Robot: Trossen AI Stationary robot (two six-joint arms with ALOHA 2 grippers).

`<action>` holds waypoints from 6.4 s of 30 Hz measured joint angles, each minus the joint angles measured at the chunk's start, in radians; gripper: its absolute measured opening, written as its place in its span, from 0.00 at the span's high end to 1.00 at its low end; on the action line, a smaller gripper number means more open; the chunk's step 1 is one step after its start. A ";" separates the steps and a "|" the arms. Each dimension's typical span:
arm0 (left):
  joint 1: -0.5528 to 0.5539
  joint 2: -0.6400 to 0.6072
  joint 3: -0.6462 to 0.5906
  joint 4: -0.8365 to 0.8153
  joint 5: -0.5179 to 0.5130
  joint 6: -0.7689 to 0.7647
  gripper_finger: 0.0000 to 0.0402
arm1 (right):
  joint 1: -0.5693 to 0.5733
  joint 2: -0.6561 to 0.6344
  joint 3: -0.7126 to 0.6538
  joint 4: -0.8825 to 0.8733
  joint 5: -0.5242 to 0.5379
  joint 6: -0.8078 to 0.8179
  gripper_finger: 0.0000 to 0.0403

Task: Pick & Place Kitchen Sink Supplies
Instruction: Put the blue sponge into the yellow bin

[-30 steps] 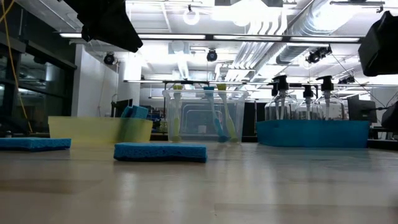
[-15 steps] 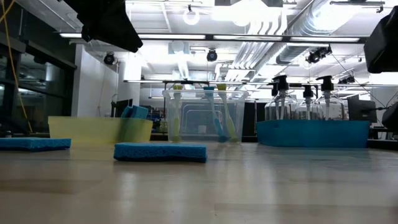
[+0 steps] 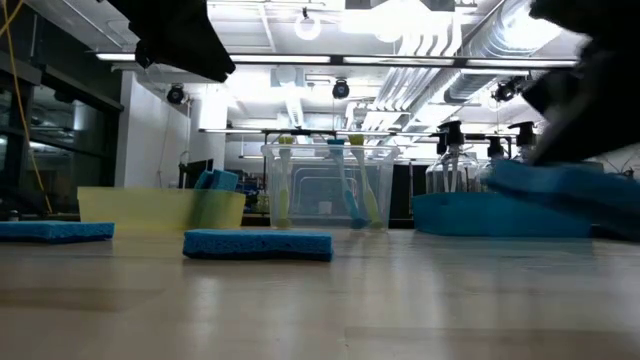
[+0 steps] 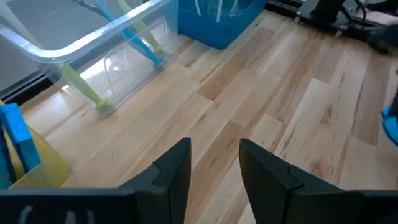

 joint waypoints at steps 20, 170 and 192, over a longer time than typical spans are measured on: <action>0.030 0.204 0.001 0.381 0.137 0.205 0.67 | -0.174 -0.002 0.244 -0.141 0.312 -0.880 1.00; 0.238 -0.091 -0.057 0.220 -0.163 0.504 0.97 | -0.301 -0.050 0.193 -0.197 0.387 -0.340 0.42; 0.473 -0.449 -0.398 0.284 -0.274 0.597 0.97 | -0.375 -0.050 0.143 0.022 0.295 -0.459 0.42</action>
